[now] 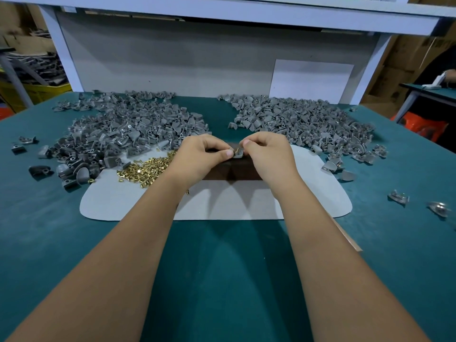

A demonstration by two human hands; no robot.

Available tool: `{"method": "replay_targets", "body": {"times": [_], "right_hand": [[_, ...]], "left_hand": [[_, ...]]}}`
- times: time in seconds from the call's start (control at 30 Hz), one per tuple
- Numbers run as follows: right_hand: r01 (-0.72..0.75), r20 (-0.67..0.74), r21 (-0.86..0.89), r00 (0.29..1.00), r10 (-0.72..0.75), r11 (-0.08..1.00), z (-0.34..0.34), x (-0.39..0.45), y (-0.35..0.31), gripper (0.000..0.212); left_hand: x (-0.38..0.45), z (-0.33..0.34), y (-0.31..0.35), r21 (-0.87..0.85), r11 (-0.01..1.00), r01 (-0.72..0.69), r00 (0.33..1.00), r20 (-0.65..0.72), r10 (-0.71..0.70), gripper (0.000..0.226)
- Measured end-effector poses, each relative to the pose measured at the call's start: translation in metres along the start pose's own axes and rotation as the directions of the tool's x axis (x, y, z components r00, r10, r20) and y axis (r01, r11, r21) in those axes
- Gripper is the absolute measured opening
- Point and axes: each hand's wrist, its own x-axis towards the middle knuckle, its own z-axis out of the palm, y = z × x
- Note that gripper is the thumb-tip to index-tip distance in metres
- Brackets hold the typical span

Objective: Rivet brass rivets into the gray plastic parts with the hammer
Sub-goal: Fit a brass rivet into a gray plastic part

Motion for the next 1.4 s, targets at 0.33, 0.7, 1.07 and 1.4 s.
{"method": "replay_targets", "body": {"times": [0.33, 0.7, 1.07, 1.4], "right_hand": [[0.123, 0.008, -0.241, 0.992, -0.125, 0.963, 0.008, 0.001, 0.005, 0.015], [0.239, 0.033, -0.703, 0.952, -0.305, 0.670, 0.019, 0.003, -0.004, 0.006], [0.147, -0.011, -0.516, 0.984, -0.178, 0.844, 0.014, -0.005, -0.009, 0.019], [0.116, -0.038, -0.529, 0.986, -0.160, 0.841, 0.013, -0.009, -0.007, 0.015]], "left_hand": [[-0.001, 0.001, 0.003, 0.029, 0.999, -0.026, 0.999, -0.019, 0.026, 0.009], [0.000, 0.004, -0.001, -0.079, 0.997, -0.010, 0.999, -0.032, 0.007, 0.015], [-0.002, 0.003, 0.001, -0.092, 0.995, 0.034, 0.999, -0.019, -0.036, 0.012], [-0.003, 0.003, 0.000, -0.089, 0.996, 0.021, 0.999, -0.033, -0.024, 0.014]]}}
